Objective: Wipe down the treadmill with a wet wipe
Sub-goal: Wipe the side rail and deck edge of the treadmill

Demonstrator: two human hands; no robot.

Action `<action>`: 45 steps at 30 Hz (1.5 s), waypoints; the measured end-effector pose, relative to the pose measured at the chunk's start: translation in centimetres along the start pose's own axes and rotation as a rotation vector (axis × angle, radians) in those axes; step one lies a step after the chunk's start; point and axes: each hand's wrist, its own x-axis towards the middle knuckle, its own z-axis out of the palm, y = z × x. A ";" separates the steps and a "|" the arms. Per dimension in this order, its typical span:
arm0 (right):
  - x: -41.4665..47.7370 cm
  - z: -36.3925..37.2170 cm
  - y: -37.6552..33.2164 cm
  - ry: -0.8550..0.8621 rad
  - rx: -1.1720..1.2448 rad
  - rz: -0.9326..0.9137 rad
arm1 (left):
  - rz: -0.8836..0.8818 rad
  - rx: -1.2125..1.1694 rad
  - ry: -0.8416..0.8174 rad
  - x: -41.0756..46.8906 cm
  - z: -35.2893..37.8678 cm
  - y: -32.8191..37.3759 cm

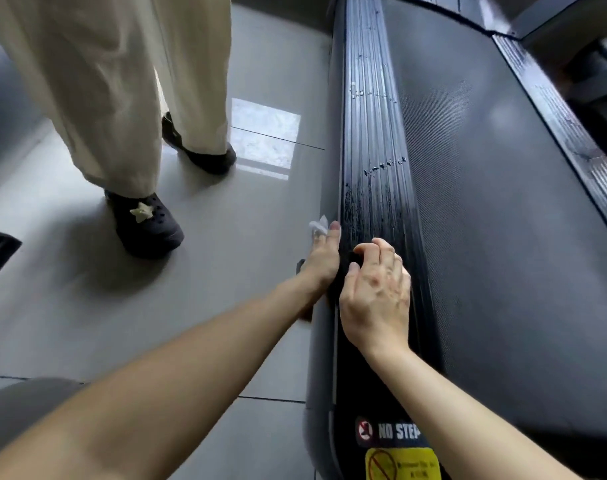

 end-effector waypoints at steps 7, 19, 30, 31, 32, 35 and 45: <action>-0.2 0.1 0.3 0.006 -0.019 -0.009 | -0.376 0.260 -0.279 -9.1 -3.2 -3.9; 0.5 -1.1 0.5 0.104 0.612 0.284 | 0.262 0.622 -0.077 -8.6 0.1 1.2; 0.6 -5.8 5.1 -0.323 0.214 -0.109 | 0.312 1.375 -0.064 -9.5 0.2 2.6; 0.0 -5.6 5.1 -0.306 0.177 -0.159 | 0.283 1.356 -0.037 -7.9 0.4 3.2; -0.3 -5.2 5.0 -0.276 0.159 -0.177 | 0.228 1.314 -0.009 -6.7 0.7 4.0; -0.5 -2.8 4.9 -0.181 0.108 -0.217 | 0.142 0.980 -0.022 -6.5 1.5 4.2; -1.1 -2.0 4.8 -0.188 0.082 -0.237 | -0.236 0.470 0.040 -15.5 2.2 4.6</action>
